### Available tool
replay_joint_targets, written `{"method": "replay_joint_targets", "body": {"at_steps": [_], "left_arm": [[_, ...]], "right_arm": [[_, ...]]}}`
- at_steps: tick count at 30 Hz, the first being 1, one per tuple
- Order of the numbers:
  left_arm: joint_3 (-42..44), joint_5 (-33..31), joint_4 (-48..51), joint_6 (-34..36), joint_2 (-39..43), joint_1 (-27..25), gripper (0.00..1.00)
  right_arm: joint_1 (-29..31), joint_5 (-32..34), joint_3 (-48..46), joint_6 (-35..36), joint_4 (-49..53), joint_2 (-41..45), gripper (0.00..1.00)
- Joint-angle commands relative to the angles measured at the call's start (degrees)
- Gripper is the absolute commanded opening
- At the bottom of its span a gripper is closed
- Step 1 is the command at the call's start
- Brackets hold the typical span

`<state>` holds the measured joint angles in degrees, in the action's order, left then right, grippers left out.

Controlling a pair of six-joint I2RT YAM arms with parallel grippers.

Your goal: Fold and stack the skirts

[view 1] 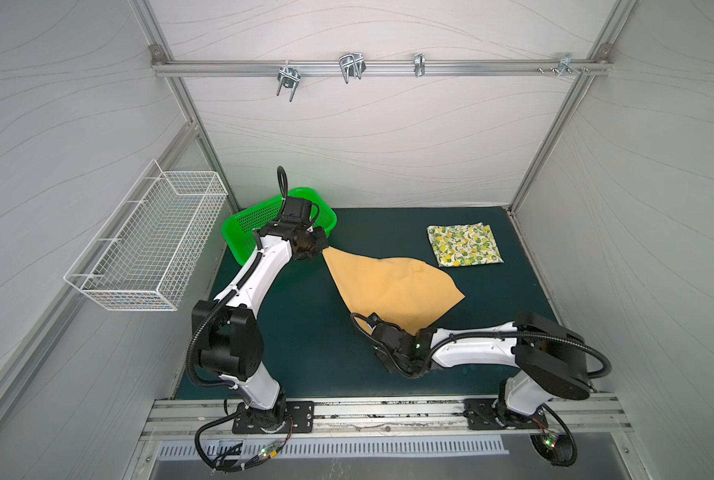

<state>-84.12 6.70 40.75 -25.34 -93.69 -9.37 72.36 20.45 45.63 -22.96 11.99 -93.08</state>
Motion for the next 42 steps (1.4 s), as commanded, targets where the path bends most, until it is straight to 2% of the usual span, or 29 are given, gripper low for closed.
{"method": "replay_joint_targets", "body": {"at_steps": [1,10,21,25,29,32,34,37,40,42], "left_arm": [[-3.4,-0.3,0.8,1.0,0.0,0.8,0.00],[-4.1,-0.7,1.7,1.6,4.1,3.1,0.00],[-9.5,0.0,4.3,0.5,12.7,7.3,0.00],[-12.4,-0.4,4.6,-0.6,15.8,7.3,0.00],[-15.0,-0.2,3.2,-2.7,17.4,7.3,0.00],[-18.0,1.9,1.8,-4.1,14.7,6.1,0.00],[-22.1,1.2,2.8,-3.0,10.2,2.8,0.00],[-27.9,-2.6,3.5,-0.4,3.2,-2.4,0.00],[-33.3,-0.3,3.9,-0.9,-5.5,-3.9,0.00],[-36.9,0.4,4.2,-0.6,-11.4,-5.0,0.00]], "right_arm": [[0.0,-2.2,0.5,0.2,5.1,2.3,0.00],[0.0,-11.9,8.4,3.0,10.2,9.9,0.00],[0.1,-25.9,23.0,4.9,16.2,12.8,0.00],[0.1,-32.9,26.8,3.6,14.6,14.5,0.00],[-0.8,-35.9,27.9,2.4,13.2,17.7,0.00],[-7.6,-42.5,24.1,-1.4,9.0,20.6,0.00],[-13.9,-46.4,20.4,-4.1,6.7,22.1,0.00],[-22.7,-49.3,16.1,-5.7,5.6,23.4,0.00],[-31.9,-53.6,12.1,-7.9,3.7,22.9,0.00],[-37.3,-54.1,9.8,-8.2,3.8,21.9,0.00]]}}
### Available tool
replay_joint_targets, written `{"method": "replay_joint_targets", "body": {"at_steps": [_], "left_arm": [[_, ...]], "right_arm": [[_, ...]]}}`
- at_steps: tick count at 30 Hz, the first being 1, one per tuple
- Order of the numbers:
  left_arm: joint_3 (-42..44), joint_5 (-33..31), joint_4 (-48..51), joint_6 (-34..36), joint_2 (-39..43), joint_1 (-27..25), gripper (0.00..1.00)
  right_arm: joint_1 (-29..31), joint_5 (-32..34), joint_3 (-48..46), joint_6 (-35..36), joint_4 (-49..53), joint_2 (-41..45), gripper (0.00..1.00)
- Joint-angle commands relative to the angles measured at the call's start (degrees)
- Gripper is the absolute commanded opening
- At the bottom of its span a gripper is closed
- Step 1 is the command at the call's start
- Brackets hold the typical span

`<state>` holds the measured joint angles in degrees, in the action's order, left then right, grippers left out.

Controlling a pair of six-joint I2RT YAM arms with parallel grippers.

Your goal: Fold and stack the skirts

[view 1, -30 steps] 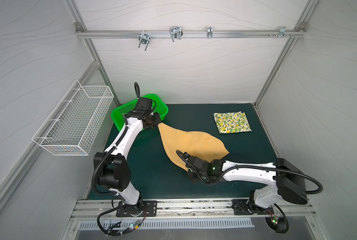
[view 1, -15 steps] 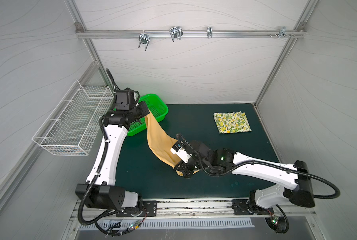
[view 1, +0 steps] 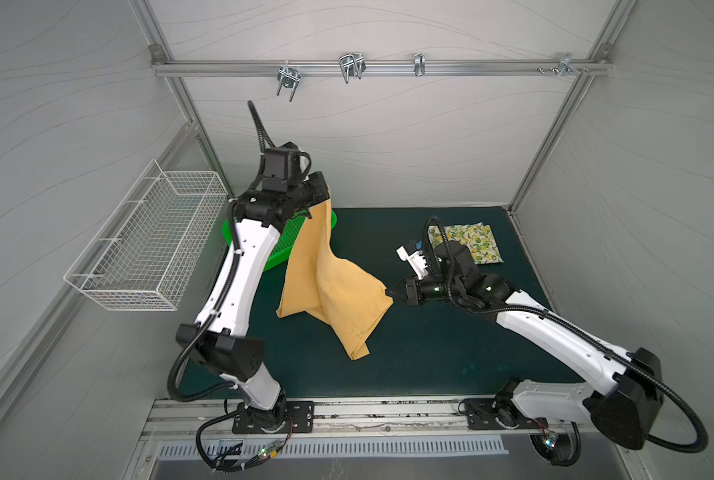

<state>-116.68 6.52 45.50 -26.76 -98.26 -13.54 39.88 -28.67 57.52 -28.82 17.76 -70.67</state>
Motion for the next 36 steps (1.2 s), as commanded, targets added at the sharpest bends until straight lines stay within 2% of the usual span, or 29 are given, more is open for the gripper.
{"method": "replay_joint_targets", "body": {"at_steps": [1,8,12,16,20,22,26,28,29,30,32,34,36], "left_arm": [[-6.0,0.7,-0.3,1.2,-9.5,-1.4,0.00],[-20.5,4.1,0.6,1.1,-28.0,-4.8,0.00],[-29.6,8.4,2.7,-0.4,-37.2,-5.7,0.00],[-29.2,13.0,-0.1,-1.4,-40.3,-6.5,0.00],[-27.6,18.5,-3.5,-2.6,-42.0,-7.0,0.00],[-27.3,22.2,-4.9,-3.4,-42.6,-7.1,0.11],[-25.1,21.4,-5.3,-3.2,-40.4,-7.1,0.50],[-22.0,20.2,-6.0,-2.6,-37.7,-7.1,0.75],[-20.7,19.0,-5.7,-2.1,-36.3,-7.0,0.82],[-19.7,17.9,-5.0,-1.8,-35.0,-6.9,0.83],[-17.4,16.7,-4.0,-1.1,-32.5,-6.5,0.84],[-14.6,14.6,-2.2,-0.4,-29.8,-6.0,0.84],[-9.5,11.8,-0.9,-0.2,-26.2,-5.3,0.84]], "right_arm": [[-6.9,-5.1,-3.0,-2.1,-1.9,-1.0,0.00],[-20.9,-5.5,-8.2,-1.4,-3.3,-5.7,0.00],[-26.4,-2.2,-7.9,1.6,0.0,-8.6,0.00],[-31.0,-2.5,-8.3,3.7,0.8,-10.8,0.00],[-34.8,0.6,-8.9,4.4,1.5,-10.7,0.00],[-36.8,2.2,-9.2,4.4,2.0,-10.5,0.00],[-40.5,1.4,-10.4,3.2,0.8,-10.9,0.00],[-41.3,1.2,-10.5,2.7,0.5,-11.8,0.00],[-41.6,1.2,-10.6,2.6,0.5,-12.3,0.00],[-42.0,1.0,-10.7,2.2,0.5,-12.8,0.00],[-43.1,-0.8,-11.6,1.5,-0.5,-13.9,0.08],[-44.3,-2.5,-13.0,0.5,-2.4,-14.3,0.19],[-44.4,-2.4,-14.4,0.3,-4.0,-13.1,0.37]]}}
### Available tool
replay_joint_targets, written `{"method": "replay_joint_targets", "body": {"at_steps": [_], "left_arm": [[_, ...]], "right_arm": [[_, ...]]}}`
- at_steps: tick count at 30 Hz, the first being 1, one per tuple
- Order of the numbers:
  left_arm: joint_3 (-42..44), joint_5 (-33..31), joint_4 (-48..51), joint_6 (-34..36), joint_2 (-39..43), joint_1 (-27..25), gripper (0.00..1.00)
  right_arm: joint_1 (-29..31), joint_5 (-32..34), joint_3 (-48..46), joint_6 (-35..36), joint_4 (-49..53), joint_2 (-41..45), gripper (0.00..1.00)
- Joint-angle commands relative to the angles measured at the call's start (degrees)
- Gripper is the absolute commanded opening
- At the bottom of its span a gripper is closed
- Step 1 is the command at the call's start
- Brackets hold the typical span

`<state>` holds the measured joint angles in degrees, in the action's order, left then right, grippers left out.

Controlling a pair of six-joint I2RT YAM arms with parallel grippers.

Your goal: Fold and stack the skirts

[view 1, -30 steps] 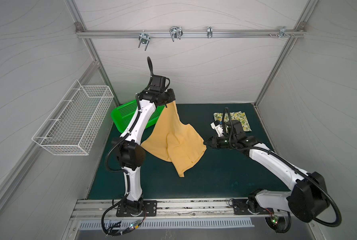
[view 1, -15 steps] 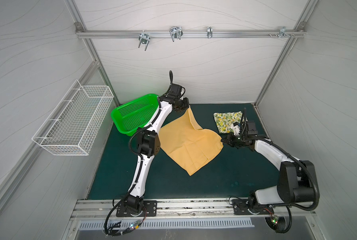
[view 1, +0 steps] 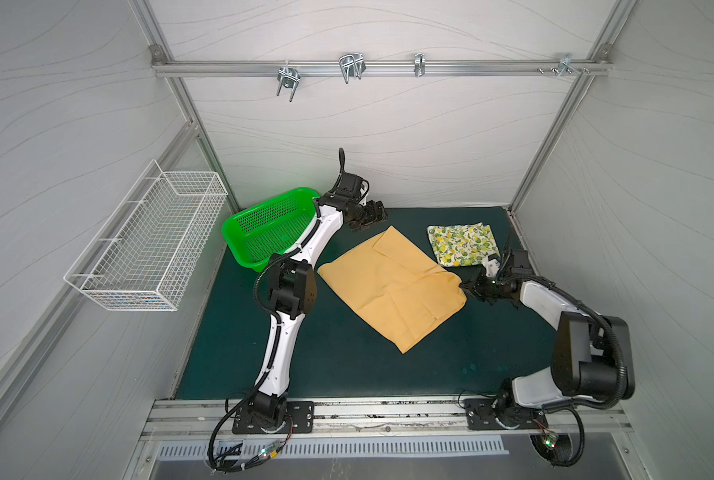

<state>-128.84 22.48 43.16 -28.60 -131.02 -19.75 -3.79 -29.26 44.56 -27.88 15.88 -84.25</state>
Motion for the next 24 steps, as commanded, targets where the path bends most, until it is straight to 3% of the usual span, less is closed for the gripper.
{"method": "replay_joint_targets", "body": {"at_steps": [1,6,12,18,24], "left_arm": [[5.5,-5.0,1.3,1.5,8.3,1.2,0.84],[24.7,-9.4,-1.8,-0.7,19.2,4.4,0.86],[47.9,-8.7,-11.7,-5.3,31.3,9.8,0.87],[62.0,-10.2,-17.2,-7.1,38.2,13.1,0.89],[67.3,-12.0,-20.9,-9.0,36.9,13.9,0.88]], "right_arm": [[-0.7,-1.7,-1.8,-0.9,-2.5,1.3,0.45],[0.7,1.9,-1.5,0.1,-0.2,7.8,0.78],[12.1,14.6,1.8,3.9,6.5,17.7,0.99],[25.4,21.8,1.4,4.7,7.8,20.5,0.99],[37.4,28.3,-0.5,4.2,5.5,17.7,0.99]]}}
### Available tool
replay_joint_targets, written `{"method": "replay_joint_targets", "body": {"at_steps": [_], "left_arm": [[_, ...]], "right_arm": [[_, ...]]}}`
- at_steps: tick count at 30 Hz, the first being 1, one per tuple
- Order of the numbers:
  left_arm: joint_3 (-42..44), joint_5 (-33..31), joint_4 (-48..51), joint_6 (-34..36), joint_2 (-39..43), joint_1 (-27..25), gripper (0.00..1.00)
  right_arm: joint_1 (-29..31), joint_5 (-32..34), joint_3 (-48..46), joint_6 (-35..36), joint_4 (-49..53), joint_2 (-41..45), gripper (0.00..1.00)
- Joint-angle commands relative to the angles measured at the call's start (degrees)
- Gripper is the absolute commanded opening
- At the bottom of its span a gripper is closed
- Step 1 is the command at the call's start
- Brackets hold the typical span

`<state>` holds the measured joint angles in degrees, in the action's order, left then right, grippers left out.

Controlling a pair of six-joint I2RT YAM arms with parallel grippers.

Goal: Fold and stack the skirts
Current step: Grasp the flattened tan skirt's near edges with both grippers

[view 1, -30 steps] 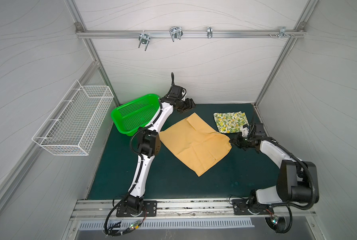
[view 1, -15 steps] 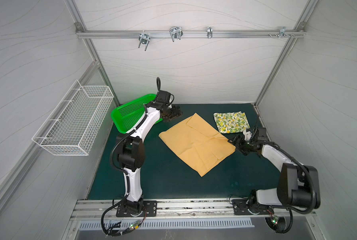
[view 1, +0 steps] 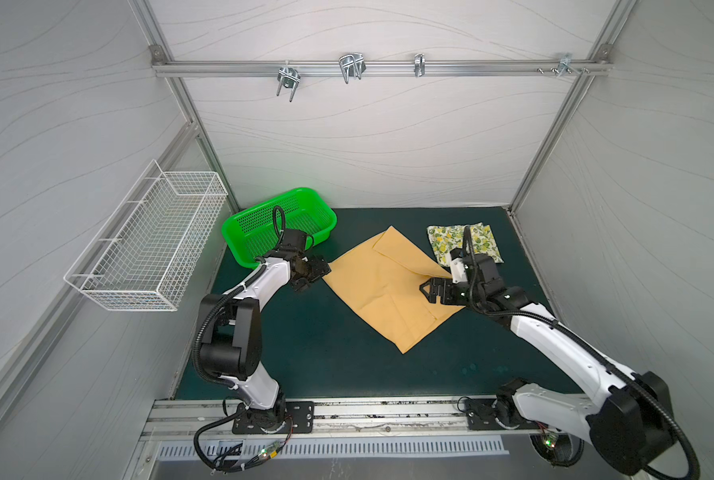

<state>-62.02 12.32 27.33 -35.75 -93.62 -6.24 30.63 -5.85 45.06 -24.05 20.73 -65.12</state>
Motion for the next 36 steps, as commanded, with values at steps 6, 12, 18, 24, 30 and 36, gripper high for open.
{"method": "replay_joint_targets", "body": {"at_steps": [6,12,18,24,30,36], "left_arm": [[-0.5,-2.1,-6.7,-2.3,-6.3,0.4,0.82],[-4.9,-4.7,-3.2,-1.1,-12.1,0.4,0.77],[-10.0,-6.1,0.4,0.4,-15.9,0.4,0.75],[-11.8,-8.5,3.7,2.3,-17.9,0.3,0.67],[-12.0,-12.2,4.1,3.5,-19.1,-0.7,0.55],[-14.9,-13.5,4.9,3.5,-21.7,-1.9,0.44]], "right_arm": [[8.8,5.5,-1.3,-1.2,-1.7,-6.4,0.99],[12.2,6.3,-0.4,-1.7,-2.1,-8.3,0.99],[12.6,5.8,-0.1,-2.4,-2.1,-8.5,0.99],[12.7,5.1,-0.6,-2.9,-2.7,-8.6,0.99],[12.9,4.1,-0.6,-3.1,-3.0,-9.5,0.99],[13.9,4.3,-1.5,-3.5,-3.8,-9.4,0.99]]}}
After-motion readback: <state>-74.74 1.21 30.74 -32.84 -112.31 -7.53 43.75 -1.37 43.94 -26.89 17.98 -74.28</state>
